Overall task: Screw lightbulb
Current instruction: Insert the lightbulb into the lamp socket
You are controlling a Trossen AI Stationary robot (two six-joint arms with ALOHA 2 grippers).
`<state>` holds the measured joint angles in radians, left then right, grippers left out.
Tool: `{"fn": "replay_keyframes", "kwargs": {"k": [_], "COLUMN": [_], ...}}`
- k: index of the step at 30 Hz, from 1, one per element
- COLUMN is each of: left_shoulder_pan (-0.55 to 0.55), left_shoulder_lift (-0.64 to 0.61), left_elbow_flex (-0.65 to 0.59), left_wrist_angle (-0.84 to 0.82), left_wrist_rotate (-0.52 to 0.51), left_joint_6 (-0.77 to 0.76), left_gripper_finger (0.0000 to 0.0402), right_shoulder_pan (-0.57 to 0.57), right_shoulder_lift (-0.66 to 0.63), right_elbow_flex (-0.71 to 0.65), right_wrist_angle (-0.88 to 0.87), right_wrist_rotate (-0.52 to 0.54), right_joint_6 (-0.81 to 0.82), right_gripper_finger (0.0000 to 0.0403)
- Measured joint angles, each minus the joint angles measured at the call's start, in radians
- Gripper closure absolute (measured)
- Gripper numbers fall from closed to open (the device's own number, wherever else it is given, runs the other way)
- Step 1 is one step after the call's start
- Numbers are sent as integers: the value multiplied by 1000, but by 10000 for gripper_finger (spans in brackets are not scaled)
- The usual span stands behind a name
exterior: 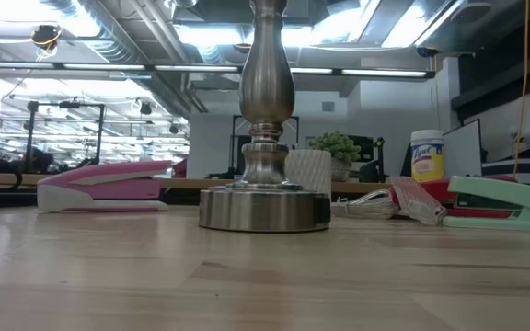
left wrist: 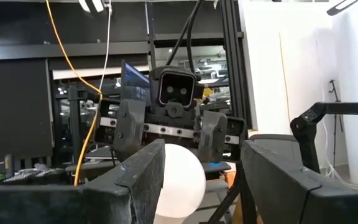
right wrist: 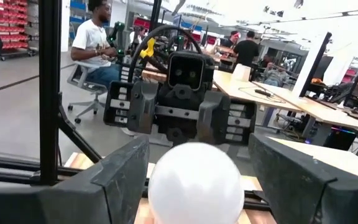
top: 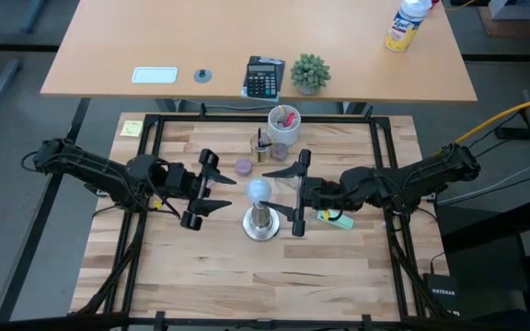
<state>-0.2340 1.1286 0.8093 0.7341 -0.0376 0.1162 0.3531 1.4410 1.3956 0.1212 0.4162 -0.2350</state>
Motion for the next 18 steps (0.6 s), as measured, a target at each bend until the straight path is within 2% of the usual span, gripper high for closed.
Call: {"fn": "replay_keyframes", "kwargs": {"k": [7, 12, 15, 18], "left_shoulder_pan": [0, -1, -9, -25], "left_shoulder_lift": [0, 0, 0, 0], "left_elbow_flex": [0, 0, 0, 0], "left_wrist_angle": [-1, -1, -1, -9], "left_wrist_rotate": [0, 1, 37, 62], "left_joint_6": [-3, -3, -3, -1], "left_gripper_finger": [199, 199, 199, 199], "right_shoulder_pan": [0, 1, 1, 1], "right_shoulder_lift": [0, -11, -21, -20], "right_elbow_flex": [0, 0, 0, 1], "right_wrist_angle": [33, 47, 51, 46], "right_wrist_rotate": [-4, -74, -124, -175], "right_joint_6": [-6, -6, -6, -6], "right_gripper_finger": [123, 126, 149, 191]}}
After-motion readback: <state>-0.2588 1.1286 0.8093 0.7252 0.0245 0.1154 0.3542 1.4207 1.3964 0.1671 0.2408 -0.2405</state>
